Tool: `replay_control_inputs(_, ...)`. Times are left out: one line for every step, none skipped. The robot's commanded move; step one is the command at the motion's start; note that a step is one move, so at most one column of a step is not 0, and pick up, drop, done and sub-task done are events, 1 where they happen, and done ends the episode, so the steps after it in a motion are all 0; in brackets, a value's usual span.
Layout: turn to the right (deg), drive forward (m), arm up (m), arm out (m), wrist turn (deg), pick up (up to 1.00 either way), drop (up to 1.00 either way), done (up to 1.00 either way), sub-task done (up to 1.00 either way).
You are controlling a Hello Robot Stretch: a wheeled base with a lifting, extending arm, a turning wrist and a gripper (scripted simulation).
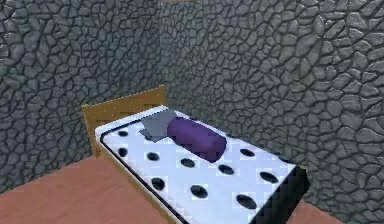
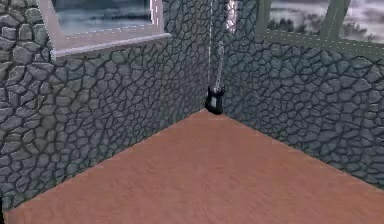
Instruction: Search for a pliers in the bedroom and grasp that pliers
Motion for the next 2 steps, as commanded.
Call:
replay_control_inputs(-42.0,0.00,0.00,0.00,0.0,0.00,0.00,0.00,0.00)
replay_control_inputs(0.0,0.75,0.00,0.00,0.0,0.00,0.00,0.00,0.00)
